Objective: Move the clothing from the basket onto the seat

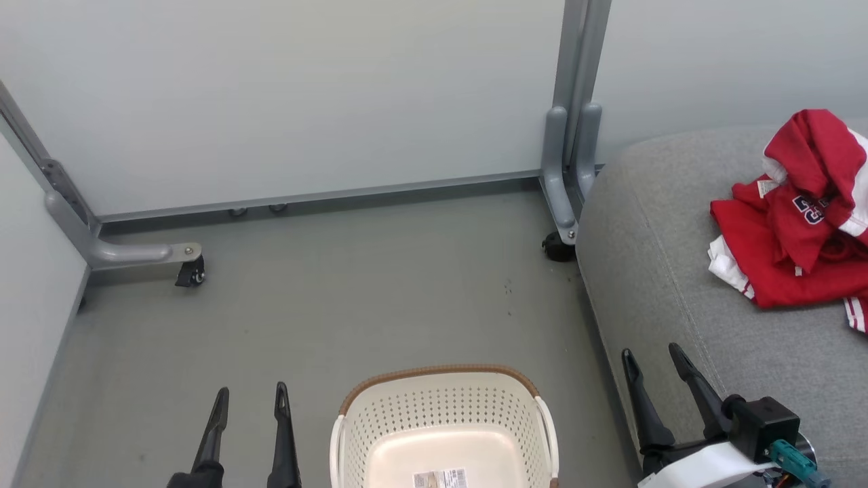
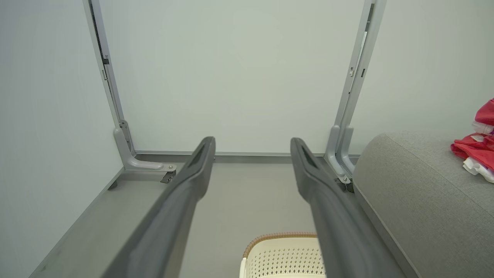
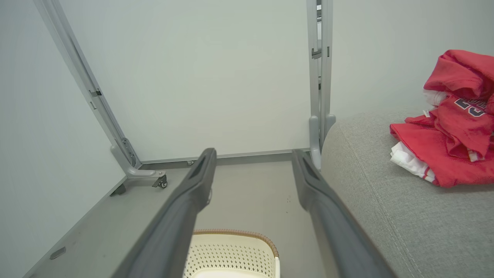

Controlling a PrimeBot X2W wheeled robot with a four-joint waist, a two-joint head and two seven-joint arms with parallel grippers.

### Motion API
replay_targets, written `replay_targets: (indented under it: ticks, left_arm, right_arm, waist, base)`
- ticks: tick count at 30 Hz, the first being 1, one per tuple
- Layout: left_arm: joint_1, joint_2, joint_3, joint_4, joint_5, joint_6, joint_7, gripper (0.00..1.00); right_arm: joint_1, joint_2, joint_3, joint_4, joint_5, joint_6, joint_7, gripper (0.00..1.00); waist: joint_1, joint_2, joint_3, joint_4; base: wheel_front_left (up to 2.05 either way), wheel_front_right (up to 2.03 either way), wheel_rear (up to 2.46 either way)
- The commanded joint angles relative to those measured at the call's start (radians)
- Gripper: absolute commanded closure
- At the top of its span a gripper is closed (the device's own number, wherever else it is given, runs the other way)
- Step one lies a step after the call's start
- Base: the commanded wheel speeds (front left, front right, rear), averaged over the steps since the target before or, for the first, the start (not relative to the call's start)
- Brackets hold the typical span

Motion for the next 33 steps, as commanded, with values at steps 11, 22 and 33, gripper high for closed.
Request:
replay_targets:
  ticks: [11, 22, 33]
  left_arm:
    - [0.085, 0.002, 0.030, 0.018, 0.034, -0.024, 0.001, 0.00]
    - [0.090, 0.002, 0.045, 0.035, 0.013, -0.045, 0.001, 0.00]
    - [0.066, 0.001, 0.044, 0.074, -0.058, -0.054, 0.015, 1.00]
  right_arm:
    - [0.054, 0.009, 0.002, -0.029, -0.042, 0.000, -0.003, 0.00]
    - [0.083, 0.014, -0.005, -0.020, -0.043, 0.000, -0.003, 0.00]
    - [0.081, 0.025, -0.014, 0.019, 0.035, 0.000, 0.018, 1.00]
  waist:
    - [0.0002, 0.0000, -0.075, 0.042]
    - [0.0002, 0.0000, -0.096, 0.049]
    - [0.0002, 0.0000, -0.094, 0.050]
  base:
    - [0.00, 0.00, 0.00]
    - [0.00, 0.00, 0.00]
    - [0.00, 0.00, 0.00]
